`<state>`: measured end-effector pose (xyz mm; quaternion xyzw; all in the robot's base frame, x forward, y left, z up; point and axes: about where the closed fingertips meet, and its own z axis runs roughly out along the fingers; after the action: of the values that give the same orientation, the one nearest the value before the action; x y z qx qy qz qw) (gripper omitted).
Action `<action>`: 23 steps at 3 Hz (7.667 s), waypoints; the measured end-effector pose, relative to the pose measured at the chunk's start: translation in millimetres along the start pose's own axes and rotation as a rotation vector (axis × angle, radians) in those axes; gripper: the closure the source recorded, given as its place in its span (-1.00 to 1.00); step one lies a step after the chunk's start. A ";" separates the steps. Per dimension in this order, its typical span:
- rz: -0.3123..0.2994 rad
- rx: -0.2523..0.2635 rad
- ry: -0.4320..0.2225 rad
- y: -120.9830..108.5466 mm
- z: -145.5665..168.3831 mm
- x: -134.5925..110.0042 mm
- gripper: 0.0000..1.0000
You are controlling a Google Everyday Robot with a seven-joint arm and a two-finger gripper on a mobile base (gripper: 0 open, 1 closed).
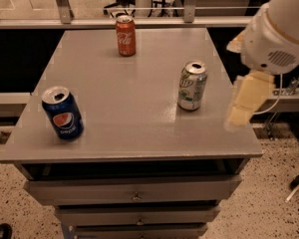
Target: Knock pepsi can over
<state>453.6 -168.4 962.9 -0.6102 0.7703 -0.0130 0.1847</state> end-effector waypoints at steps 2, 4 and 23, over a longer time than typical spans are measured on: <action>-0.032 -0.025 -0.110 11.1 35.8 -72.9 -1.00; -0.043 -0.043 -0.212 25.1 54.6 -123.4 -1.00; -0.468 -0.341 -0.170 48.7 181.6 -230.8 -1.00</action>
Offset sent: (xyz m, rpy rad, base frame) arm 0.0201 0.1398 -0.0289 0.1912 -0.0066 0.1167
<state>505.8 99.3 843.8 -0.7922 0.5816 0.1256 0.1355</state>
